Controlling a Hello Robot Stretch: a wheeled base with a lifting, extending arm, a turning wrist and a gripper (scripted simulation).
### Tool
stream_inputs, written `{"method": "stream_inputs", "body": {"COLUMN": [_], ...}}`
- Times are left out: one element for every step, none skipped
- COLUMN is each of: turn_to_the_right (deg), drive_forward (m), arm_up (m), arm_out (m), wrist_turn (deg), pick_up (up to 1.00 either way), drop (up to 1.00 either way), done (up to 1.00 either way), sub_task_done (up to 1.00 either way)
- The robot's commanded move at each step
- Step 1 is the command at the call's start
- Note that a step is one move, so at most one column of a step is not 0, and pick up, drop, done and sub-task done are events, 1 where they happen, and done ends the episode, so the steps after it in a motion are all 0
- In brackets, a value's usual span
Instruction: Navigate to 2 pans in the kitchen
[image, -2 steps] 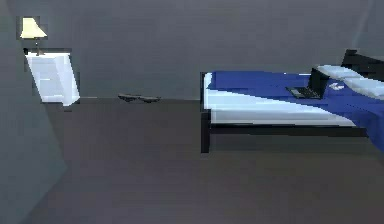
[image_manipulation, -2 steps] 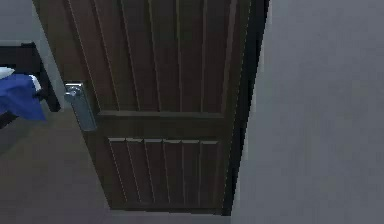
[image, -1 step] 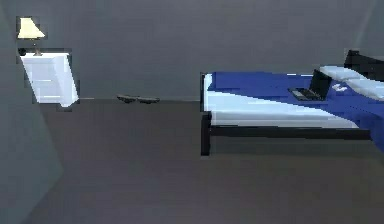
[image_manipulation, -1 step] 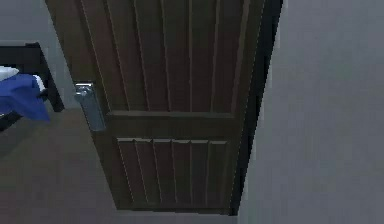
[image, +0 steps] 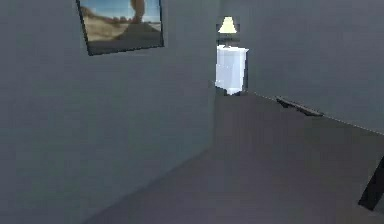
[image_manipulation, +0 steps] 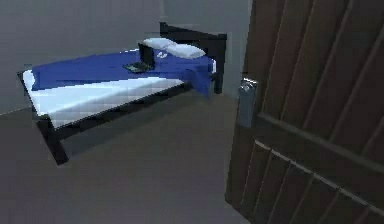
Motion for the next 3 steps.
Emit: {"method": "stream_inputs", "body": {"turn_to_the_right": [-39.0,0.0,-33.0], "drive_forward": [0.00,0.45,0.00], "arm_up": [0.00,0.00,0.00], "arm_out": [0.00,0.00,0.00], "wrist_turn": [0.0,0.0,0.0], "pick_up": [0.00,0.00,0.00], "drop": [0.00,0.00,0.00], "done": [0.00,0.00,0.00], "sub_task_done": [0.00,0.00,0.00]}}
